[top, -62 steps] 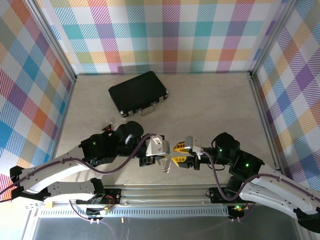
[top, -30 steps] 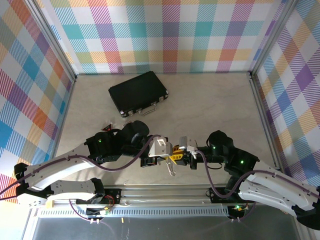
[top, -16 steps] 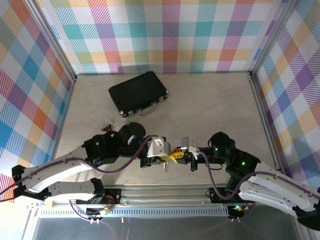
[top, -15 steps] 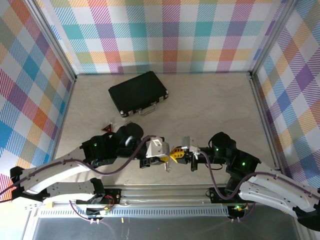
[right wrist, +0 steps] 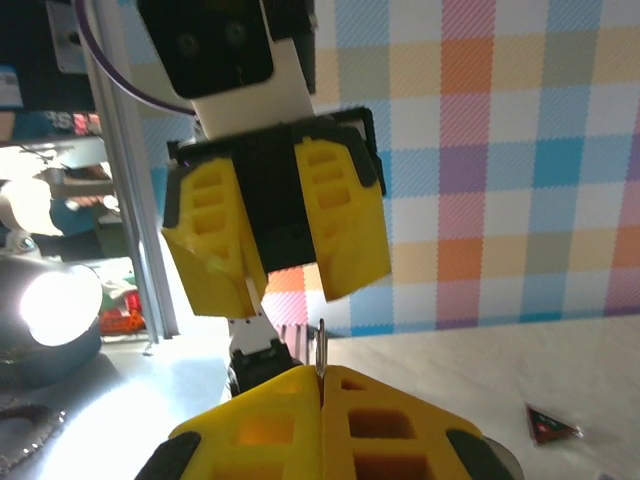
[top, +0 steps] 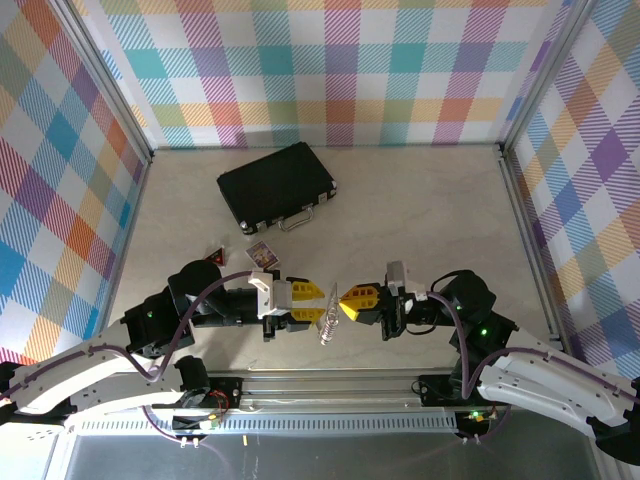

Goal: Put the keys on the keyring

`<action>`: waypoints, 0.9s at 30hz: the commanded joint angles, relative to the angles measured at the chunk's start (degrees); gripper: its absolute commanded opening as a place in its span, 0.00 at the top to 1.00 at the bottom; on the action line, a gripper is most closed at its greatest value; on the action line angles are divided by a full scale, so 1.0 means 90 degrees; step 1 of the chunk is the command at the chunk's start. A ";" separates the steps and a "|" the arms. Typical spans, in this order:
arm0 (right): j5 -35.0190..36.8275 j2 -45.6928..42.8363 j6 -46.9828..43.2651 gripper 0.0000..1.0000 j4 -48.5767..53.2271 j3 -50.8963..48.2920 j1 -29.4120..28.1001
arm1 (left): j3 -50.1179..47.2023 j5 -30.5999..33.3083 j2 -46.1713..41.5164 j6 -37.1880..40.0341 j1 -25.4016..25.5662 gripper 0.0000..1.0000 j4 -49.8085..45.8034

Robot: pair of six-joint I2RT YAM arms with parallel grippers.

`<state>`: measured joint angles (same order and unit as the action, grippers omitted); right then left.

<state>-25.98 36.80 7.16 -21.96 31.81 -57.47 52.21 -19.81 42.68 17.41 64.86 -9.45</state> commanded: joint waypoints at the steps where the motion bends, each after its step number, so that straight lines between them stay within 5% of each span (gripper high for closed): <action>1: -0.0219 -0.0084 0.0339 1.00 -0.0825 -0.0037 -0.0030 | -0.0116 -0.0359 0.0014 -0.0208 0.0049 0.71 0.0625; 13: -0.0292 -0.0084 0.0367 1.00 -0.1239 -0.0253 -0.0022 | -0.0185 -0.0662 0.0480 -0.0548 0.0049 0.69 0.1360; 27: -0.0285 -0.0238 0.0232 1.00 -0.1120 -0.0275 -0.0031 | -0.0194 -0.0697 0.0448 -0.0566 0.0049 0.99 0.1383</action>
<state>-28.05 35.75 9.78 -29.87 29.58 -57.47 50.78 -24.91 47.51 12.12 64.86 0.67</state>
